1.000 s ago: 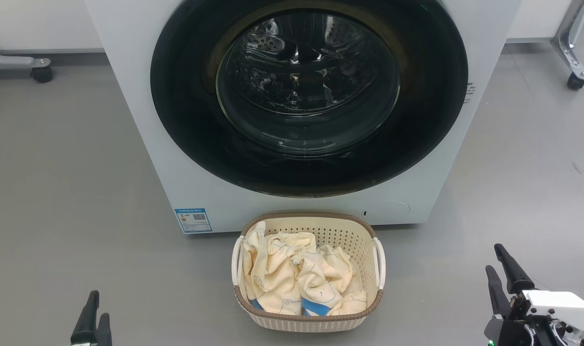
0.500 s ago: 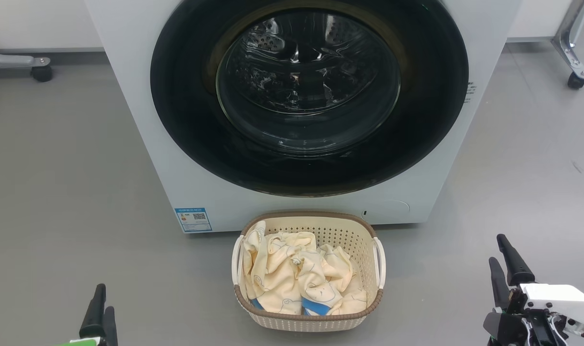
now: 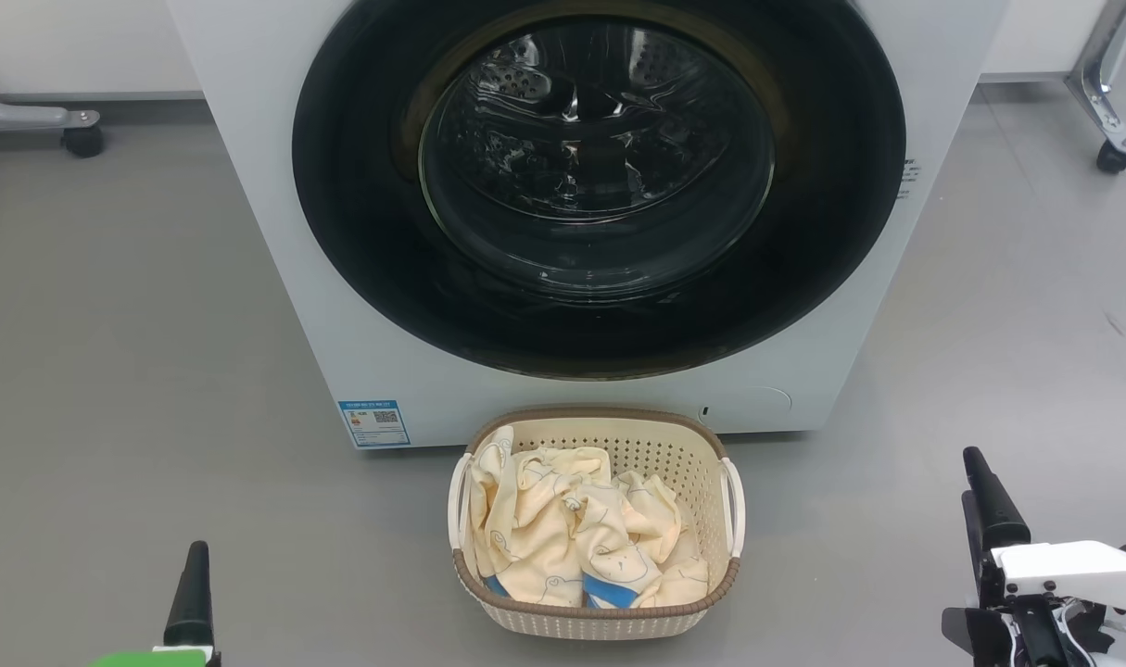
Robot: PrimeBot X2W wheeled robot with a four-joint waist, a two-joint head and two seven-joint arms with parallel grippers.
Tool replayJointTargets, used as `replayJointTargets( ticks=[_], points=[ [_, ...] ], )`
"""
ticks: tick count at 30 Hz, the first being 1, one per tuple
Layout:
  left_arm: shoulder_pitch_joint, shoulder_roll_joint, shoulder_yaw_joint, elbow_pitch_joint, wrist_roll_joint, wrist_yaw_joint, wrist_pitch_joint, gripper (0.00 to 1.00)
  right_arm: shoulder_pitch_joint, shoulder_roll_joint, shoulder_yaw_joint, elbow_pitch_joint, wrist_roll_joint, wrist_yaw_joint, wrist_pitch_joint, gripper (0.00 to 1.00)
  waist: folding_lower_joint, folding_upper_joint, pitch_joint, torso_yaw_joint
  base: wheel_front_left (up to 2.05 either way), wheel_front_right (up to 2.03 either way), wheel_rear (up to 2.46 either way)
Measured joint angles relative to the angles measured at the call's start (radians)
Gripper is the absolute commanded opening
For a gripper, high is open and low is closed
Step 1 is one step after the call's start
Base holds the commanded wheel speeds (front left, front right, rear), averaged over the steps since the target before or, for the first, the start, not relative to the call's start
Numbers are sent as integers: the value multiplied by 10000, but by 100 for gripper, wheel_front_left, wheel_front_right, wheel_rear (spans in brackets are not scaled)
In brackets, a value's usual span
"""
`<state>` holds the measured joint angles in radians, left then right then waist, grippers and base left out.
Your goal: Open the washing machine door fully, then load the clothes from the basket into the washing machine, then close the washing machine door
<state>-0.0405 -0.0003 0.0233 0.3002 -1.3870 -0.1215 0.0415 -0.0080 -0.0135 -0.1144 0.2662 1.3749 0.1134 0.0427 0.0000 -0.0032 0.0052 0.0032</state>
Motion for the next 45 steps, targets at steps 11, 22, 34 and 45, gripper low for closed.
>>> replayJointTargets(
  ticks=[11,22,34,45],
  points=[
    [-5,150,-190,44,1404,0,-441,100,27,-119,71,-334,-1434,2,-428,100,0,0,-8,-6,0,0,0],
    [-7,297,-280,-35,3160,0,-874,100,86,-439,299,-598,-3532,4,-903,100,0,0,-21,-36,0,0,0],
    [-3,359,-357,-249,5365,0,-1398,100,243,-788,848,-798,-6050,15,-1375,100,0,0,-76,-93,0,0,0],
    [45,527,-545,-364,7674,-2,-1845,100,247,-984,1325,-867,-8073,44,-1820,100,0,0,-82,-116,0,0,0]
  ],
)
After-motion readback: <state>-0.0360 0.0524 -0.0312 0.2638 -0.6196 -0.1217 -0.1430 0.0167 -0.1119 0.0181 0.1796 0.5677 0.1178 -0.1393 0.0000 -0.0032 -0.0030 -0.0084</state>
